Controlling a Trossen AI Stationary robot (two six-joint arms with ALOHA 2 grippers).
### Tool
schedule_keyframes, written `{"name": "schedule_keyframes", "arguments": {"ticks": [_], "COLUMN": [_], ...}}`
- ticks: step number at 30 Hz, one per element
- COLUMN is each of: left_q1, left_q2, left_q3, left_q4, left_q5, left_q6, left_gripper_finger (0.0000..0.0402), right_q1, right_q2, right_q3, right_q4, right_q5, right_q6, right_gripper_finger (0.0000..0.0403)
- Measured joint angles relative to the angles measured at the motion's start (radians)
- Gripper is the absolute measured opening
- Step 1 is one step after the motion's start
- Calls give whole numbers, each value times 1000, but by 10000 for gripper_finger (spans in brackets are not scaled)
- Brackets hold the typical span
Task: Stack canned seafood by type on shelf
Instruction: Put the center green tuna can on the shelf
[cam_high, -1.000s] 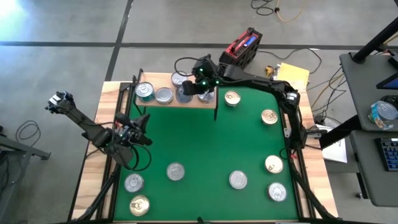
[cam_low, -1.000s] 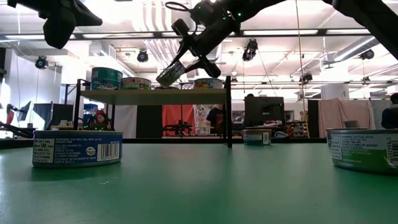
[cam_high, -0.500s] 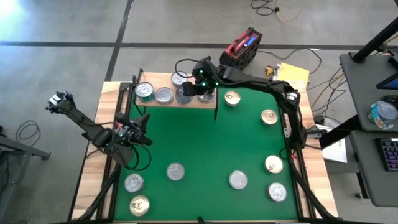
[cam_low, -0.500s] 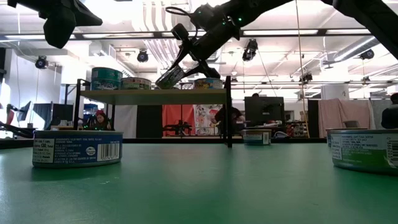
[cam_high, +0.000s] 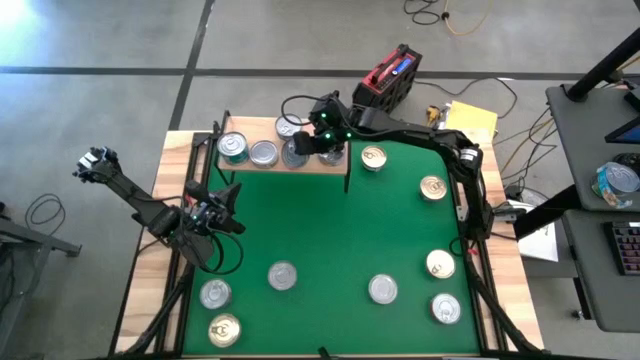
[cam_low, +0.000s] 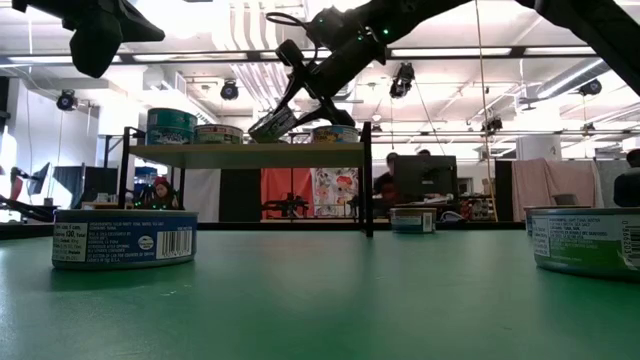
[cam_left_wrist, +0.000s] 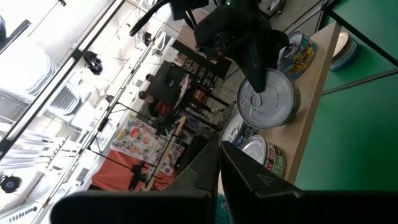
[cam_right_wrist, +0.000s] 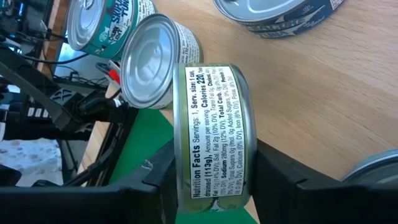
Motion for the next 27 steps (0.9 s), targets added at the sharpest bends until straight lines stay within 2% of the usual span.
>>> {"name": "schedule_keyframes", "arguments": {"ticks": [5, 13, 27], "left_q1": [0, 0, -1], "left_q2": [0, 0, 0], "left_q3": [0, 0, 0], "left_q4": [0, 0, 0], "left_q5": [0, 0, 0], "left_q6": [0, -6, -8], "left_gripper_finger": [0, 0, 0], "right_q1": [0, -2, -8], "right_q2": [0, 0, -2], "right_q3": [0, 0, 46], "right_q4": [0, 8, 14], "right_q5": [0, 0, -4], "right_q6": [0, 1, -1], "right_gripper_finger": [146, 204, 254]}}
